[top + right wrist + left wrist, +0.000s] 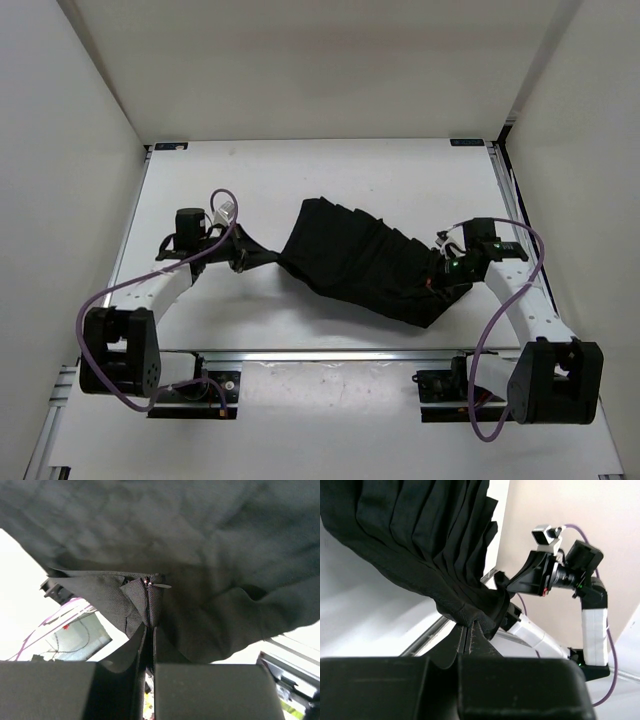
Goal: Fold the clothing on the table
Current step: Flatten the skirt out
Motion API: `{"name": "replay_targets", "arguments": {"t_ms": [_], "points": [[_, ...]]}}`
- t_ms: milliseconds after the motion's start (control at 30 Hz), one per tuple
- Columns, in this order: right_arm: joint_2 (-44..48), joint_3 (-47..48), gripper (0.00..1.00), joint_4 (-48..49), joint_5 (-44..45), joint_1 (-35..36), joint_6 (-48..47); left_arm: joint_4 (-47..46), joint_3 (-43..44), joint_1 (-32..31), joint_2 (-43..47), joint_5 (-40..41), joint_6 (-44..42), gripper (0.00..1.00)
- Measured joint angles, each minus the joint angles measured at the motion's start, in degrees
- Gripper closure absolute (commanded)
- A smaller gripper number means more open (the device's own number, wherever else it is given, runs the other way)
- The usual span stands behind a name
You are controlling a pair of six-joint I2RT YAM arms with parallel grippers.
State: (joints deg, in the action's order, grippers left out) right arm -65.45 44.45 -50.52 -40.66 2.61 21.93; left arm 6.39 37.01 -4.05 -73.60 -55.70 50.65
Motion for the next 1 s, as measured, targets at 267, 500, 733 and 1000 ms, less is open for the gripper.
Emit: {"name": "replay_targets", "arguments": {"t_ms": [267, 500, 733, 1000], "points": [[1.20, 0.00, 1.00, -1.97, 5.01, -2.12, 1.22, -16.09, -1.81, -0.42, -8.41, -0.74, 10.71, 0.57], [1.31, 0.00, 1.00, -2.01, 8.09, -2.14, 1.70, -8.90, 4.31, 0.26, -14.67, 4.66, -1.75, 0.01], [-0.68, 0.07, 1.00, -0.22, 9.20, -5.90, 1.64, 0.39, 9.46, -3.26, -19.10, 12.66, -22.97, 0.13], [-6.36, 3.32, 1.00, 1.66, 9.25, -6.32, 1.38, -18.80, 0.26, 6.12, -18.53, -0.68, -26.91, 0.18]]}}
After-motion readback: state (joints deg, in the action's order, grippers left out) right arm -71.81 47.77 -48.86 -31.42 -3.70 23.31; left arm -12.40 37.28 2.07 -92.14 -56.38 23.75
